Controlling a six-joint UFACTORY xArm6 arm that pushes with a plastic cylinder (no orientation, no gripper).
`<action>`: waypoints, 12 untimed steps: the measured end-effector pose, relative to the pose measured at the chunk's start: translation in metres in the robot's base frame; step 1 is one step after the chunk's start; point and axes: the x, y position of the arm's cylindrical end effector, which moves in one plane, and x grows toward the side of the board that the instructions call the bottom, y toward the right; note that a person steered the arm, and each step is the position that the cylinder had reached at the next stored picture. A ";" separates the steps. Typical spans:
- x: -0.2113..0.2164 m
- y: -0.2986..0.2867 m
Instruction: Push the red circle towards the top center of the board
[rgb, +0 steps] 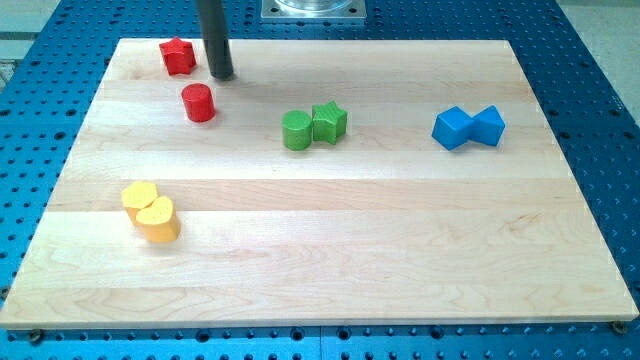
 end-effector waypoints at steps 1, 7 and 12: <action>0.003 -0.035; 0.259 0.068; 0.183 0.075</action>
